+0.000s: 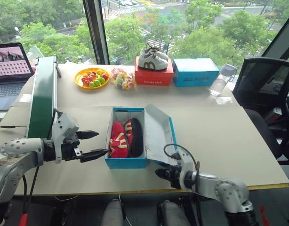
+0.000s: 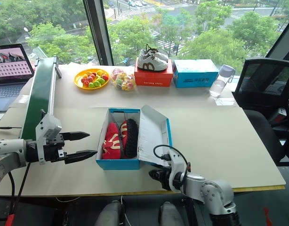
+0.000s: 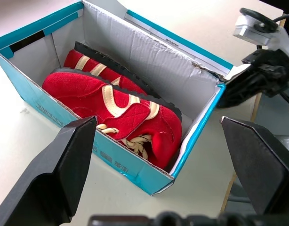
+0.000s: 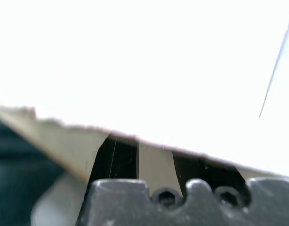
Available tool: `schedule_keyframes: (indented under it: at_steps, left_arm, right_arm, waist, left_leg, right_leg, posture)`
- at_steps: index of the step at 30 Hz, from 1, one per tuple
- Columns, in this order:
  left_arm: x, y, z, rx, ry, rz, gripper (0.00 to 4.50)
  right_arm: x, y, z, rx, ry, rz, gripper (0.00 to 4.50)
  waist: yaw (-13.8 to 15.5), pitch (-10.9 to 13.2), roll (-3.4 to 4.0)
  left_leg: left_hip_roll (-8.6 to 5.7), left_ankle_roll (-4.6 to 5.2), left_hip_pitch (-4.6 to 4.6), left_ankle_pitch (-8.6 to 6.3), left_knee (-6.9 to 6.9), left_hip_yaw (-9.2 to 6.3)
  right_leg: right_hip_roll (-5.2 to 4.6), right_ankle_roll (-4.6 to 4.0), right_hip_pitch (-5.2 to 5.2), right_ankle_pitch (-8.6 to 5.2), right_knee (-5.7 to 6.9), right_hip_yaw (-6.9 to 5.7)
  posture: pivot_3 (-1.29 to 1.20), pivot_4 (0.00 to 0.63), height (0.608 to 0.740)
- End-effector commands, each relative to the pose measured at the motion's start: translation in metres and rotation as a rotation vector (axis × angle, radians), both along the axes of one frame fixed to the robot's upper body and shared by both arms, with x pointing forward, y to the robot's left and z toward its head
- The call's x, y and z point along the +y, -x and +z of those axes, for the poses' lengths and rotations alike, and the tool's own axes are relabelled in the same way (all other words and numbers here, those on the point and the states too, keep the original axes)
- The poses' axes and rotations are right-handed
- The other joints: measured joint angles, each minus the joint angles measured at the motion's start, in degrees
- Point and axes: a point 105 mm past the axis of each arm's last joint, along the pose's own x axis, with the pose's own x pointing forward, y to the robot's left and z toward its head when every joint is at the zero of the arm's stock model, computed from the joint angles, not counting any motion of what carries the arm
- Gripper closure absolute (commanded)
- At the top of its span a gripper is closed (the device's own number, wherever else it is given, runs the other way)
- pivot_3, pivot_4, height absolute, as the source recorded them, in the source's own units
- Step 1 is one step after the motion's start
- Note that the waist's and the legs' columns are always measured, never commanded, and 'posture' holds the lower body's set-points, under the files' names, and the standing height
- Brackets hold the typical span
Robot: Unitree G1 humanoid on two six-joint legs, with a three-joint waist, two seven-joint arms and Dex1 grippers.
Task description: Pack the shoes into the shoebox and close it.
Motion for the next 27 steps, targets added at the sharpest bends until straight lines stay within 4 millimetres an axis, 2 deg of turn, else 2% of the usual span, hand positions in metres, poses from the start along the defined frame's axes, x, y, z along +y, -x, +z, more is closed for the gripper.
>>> schedule_keyframes:
  at_steps: [1, 5, 10, 13, 15, 16, 17, 20, 21, 24, 26, 27]
  left_arm:
    - [-0.002, 0.001, 0.007, -0.024, -0.013, -0.016, 0.0]
    - [-0.004, 0.001, 0.009, -0.03, -0.008, -0.019, 0.0]
    - [-0.003, 0.0, 0.009, -0.031, -0.008, -0.019, 0.0]
    - [-0.003, -0.001, 0.01, -0.036, -0.009, -0.018, 0.0]
    - [-0.003, -0.001, 0.011, -0.039, -0.011, -0.016, 0.0]
    - [-0.003, -0.002, 0.012, -0.041, -0.011, -0.014, 0.0]
    - [-0.002, -0.002, 0.012, -0.042, -0.01, -0.012, 0.0]
    - [-0.002, -0.001, 0.012, -0.045, -0.009, -0.005, 0.0]
    - [-0.002, -0.001, 0.013, -0.045, -0.009, -0.004, 0.0]
    - [-0.002, 0.0, 0.012, -0.045, -0.007, 0.0, 0.0]
    - [-0.001, 0.0, 0.011, -0.041, -0.009, 0.004, 0.0]
    - [-0.001, 0.001, 0.011, -0.039, -0.008, 0.005, 0.0]
  right_arm:
    - [-0.052, -0.031, 0.001, -0.131, 0.033, -0.364, 3.01]
    - [-0.089, -0.047, 0.0, -0.177, -0.07, -0.731, 3.01]
    - [-0.104, -0.058, 0.002, -0.196, -0.155, -0.912, 3.01]
    - [-0.091, -0.069, 0.024, -0.249, -0.322, -0.879, 3.01]
    - [-0.076, -0.074, 0.048, -0.305, -0.475, -0.783, 3.01]
    - [-0.066, -0.074, 0.063, -0.334, -0.561, -0.712, 3.01]
    - [-0.057, -0.072, 0.079, -0.362, -0.655, -0.635, 3.01]
    - [-0.036, -0.056, 0.119, -0.437, -0.78, -0.38, 3.01]
    - [-0.034, -0.053, 0.124, -0.445, -0.788, -0.341, 3.01]
    - [-0.045, -0.052, 0.132, -0.473, -0.741, -0.315, 3.01]
    - [-0.05, -0.043, 0.148, -0.519, -0.748, -0.249, 3.01]
    - [-0.047, -0.031, 0.161, -0.554, -0.745, -0.154, 3.01]
  waist:
    - [0.21, 0.03, 0.13]
    - [0.46, 0.08, 0.25]
    - [0.41, 0.12, 0.32]
    - [0.27, 0.12, 0.32]
    - [0.01, 0.16, 0.38]
    - [-0.25, 0.17, 0.39]
    - [-0.36, 0.17, 0.4]
    - [-0.48, 0.19, 0.43]
    - [-0.48, 0.19, 0.43]
    - [-0.22, 0.19, 0.43]
    - [0.35, 0.23, 0.46]
    - [0.49, 0.24, 0.47]
  left_leg:
    - [0.1, -0.01, -0.04, -0.01, -0.05, 0.03]
    - [0.28, -0.03, -0.37, -0.02, -0.2, 0.43]
    - [0.3, -0.03, -0.52, -0.02, -0.2, 0.83]
    - [0.33, -0.02, -0.5, -0.01, -0.2, 0.86]
    - [0.32, 0.01, -0.51, 0.01, -0.18, 0.89]
    - [0.31, 0.05, -0.51, 0.04, -0.15, 0.93]
    - [0.33, 0.45, -0.49, 0.29, -0.14, 0.94]
    - [0.36, 0.53, -0.5, 0.28, -0.19, 0.92]
    - [0.36, 0.54, -0.49, 0.27, -0.2, 0.92]
    - [0.36, 0.53, -0.47, 0.26, -0.17, 0.92]
    - [0.31, 0.41, -0.47, 0.19, -0.13, 0.93]
    - [0.28, 0.38, -0.48, 0.17, -0.11, 0.97]
  right_leg:
    - [0.0, -0.07, -0.01, 0.06, -0.18, -0.09]
    - [-0.26, -0.14, -0.06, 0.57, -0.77, -0.42]
    - [-0.45, 0.05, -0.16, 0.73, -0.84, -0.43]
    - [-0.37, 0.06, -0.14, 0.74, -0.79, -0.43]
    - [-0.32, -0.15, -0.05, 0.68, -0.54, -0.34]
    - [-0.3, 0.01, -0.07, 0.71, -0.42, -0.27]
    - [-0.23, 0.16, -0.08, 0.68, -0.34, -0.2]
    - [-0.15, 0.2, -0.08, 0.56, -0.24, -0.17]
    - [-0.14, 0.2, -0.08, 0.55, -0.23, -0.16]
    - [-0.16, 0.2, -0.01, 0.54, -0.3, -0.17]
    - [-0.24, 0.22, 0.03, 0.55, -0.36, -0.2]
    - [-0.3, 0.22, 0.02, 0.55, -0.37, -0.2]
  posture:
    - [0.0, 0.15, 0.731]
    - [0.0, 0.15, 0.731]
    - [0.0, 0.15, 0.731]
    - [0.0, 0.15, 0.731]
    - [0.0, 0.15, 0.731]
    - [0.0, 0.15, 0.731]
    - [0.0, 0.15, 0.731]
    - [0.0, 0.15, 0.731]
    - [0.0, 0.15, 0.731]
    - [0.0, 0.15, 0.731]
    - [0.0, 0.15, 0.731]
    - [0.0, 0.15, 0.731]
